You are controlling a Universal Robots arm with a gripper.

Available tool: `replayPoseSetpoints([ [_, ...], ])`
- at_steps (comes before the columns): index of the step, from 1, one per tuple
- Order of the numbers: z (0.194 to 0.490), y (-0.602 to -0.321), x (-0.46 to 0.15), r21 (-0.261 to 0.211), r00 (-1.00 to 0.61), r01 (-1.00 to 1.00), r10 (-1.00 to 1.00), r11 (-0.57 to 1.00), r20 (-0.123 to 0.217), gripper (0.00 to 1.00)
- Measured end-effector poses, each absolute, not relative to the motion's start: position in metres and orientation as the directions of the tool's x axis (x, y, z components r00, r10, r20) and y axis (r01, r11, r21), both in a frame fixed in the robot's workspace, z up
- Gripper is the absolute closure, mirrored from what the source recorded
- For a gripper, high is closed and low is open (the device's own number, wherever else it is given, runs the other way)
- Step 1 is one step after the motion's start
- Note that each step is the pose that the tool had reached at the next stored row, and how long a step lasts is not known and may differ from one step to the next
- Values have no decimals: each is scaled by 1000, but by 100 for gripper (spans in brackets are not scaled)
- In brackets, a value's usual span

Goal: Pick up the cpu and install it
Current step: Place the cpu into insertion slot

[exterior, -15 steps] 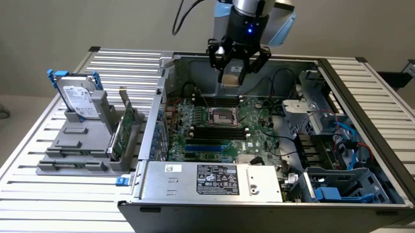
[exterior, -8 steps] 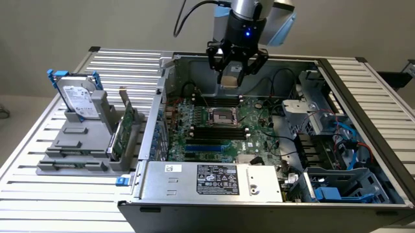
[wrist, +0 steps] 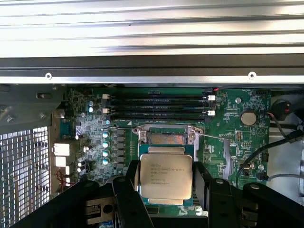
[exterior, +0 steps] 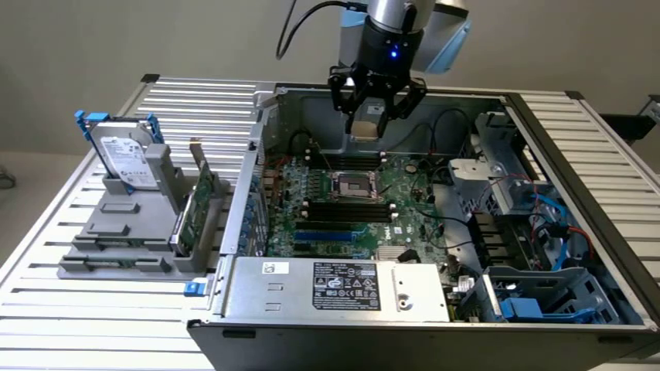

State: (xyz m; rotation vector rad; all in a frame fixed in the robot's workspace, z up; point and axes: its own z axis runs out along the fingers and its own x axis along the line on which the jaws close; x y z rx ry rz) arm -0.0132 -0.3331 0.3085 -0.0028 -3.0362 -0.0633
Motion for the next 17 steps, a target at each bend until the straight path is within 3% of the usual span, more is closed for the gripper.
replayPoseSetpoints([
  [9,309,-333,-13,42,-995,6,1,999,104,45],
  [17,309,-333,-13,42,-986,138,133,989,104,45],
])
